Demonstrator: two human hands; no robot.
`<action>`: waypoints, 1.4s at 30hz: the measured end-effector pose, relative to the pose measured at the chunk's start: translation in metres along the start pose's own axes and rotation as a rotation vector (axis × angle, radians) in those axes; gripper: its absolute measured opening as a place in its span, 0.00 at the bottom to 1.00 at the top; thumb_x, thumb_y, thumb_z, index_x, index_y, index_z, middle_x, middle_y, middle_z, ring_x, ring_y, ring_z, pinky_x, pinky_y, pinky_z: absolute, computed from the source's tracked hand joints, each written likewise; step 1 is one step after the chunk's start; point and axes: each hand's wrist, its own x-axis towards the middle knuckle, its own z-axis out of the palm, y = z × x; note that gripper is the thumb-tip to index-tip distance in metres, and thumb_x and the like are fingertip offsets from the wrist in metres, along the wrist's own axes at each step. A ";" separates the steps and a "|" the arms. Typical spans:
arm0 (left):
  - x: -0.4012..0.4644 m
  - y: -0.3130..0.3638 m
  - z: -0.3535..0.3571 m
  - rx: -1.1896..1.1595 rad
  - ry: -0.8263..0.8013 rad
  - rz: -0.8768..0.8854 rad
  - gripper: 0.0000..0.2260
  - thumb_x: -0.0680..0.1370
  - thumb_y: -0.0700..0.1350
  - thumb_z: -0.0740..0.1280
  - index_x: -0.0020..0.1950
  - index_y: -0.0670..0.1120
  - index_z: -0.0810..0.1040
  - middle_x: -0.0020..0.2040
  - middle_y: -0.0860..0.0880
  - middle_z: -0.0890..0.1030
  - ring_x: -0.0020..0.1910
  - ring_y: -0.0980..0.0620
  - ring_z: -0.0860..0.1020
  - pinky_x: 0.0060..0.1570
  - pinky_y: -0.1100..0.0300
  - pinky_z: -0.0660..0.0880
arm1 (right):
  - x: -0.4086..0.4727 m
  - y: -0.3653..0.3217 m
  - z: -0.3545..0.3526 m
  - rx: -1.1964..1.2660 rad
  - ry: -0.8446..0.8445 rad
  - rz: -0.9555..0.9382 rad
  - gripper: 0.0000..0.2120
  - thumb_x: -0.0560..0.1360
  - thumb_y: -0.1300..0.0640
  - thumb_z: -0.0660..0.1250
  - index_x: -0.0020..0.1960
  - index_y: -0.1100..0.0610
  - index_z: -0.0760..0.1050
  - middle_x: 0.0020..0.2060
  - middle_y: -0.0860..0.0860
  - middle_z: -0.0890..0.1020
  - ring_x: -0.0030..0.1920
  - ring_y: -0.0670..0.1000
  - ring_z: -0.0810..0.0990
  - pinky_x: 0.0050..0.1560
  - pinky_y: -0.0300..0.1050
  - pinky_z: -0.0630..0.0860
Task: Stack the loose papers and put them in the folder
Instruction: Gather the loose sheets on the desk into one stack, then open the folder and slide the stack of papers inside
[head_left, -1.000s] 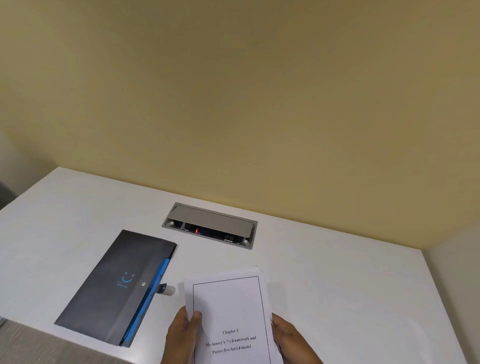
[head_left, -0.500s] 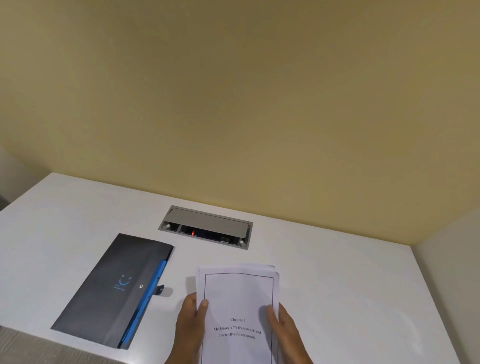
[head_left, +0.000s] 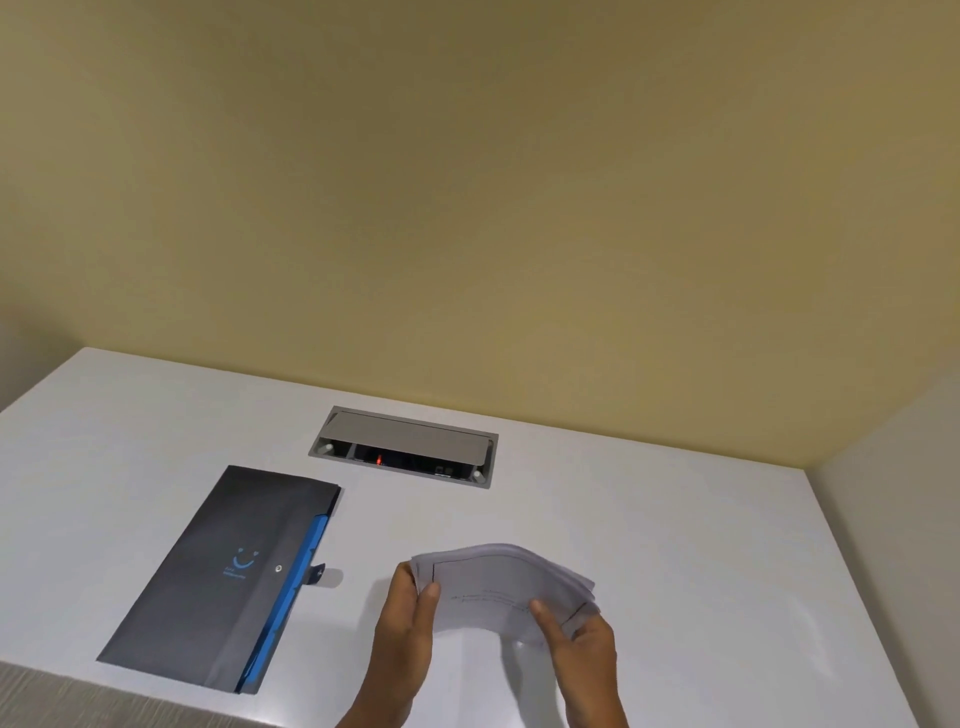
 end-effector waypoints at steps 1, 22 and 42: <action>0.000 -0.005 0.001 0.019 -0.008 -0.002 0.18 0.85 0.45 0.61 0.58 0.72 0.74 0.57 0.61 0.82 0.56 0.62 0.80 0.63 0.52 0.77 | -0.001 0.005 0.000 -0.004 -0.003 0.020 0.13 0.71 0.53 0.83 0.53 0.43 0.87 0.47 0.41 0.91 0.47 0.40 0.89 0.50 0.43 0.82; 0.016 -0.047 0.004 0.147 -0.036 -0.054 0.16 0.84 0.43 0.62 0.69 0.59 0.69 0.59 0.61 0.80 0.59 0.60 0.78 0.63 0.58 0.71 | -0.003 0.022 0.012 -0.080 -0.022 0.084 0.14 0.75 0.57 0.80 0.55 0.43 0.82 0.47 0.32 0.88 0.47 0.33 0.86 0.45 0.32 0.79; 0.035 -0.070 -0.037 0.281 0.034 -0.087 0.15 0.81 0.44 0.69 0.66 0.54 0.72 0.57 0.55 0.79 0.60 0.51 0.79 0.61 0.58 0.75 | 0.002 0.030 0.018 -0.185 0.059 0.105 0.07 0.77 0.52 0.78 0.54 0.48 0.86 0.44 0.42 0.91 0.48 0.49 0.89 0.47 0.46 0.85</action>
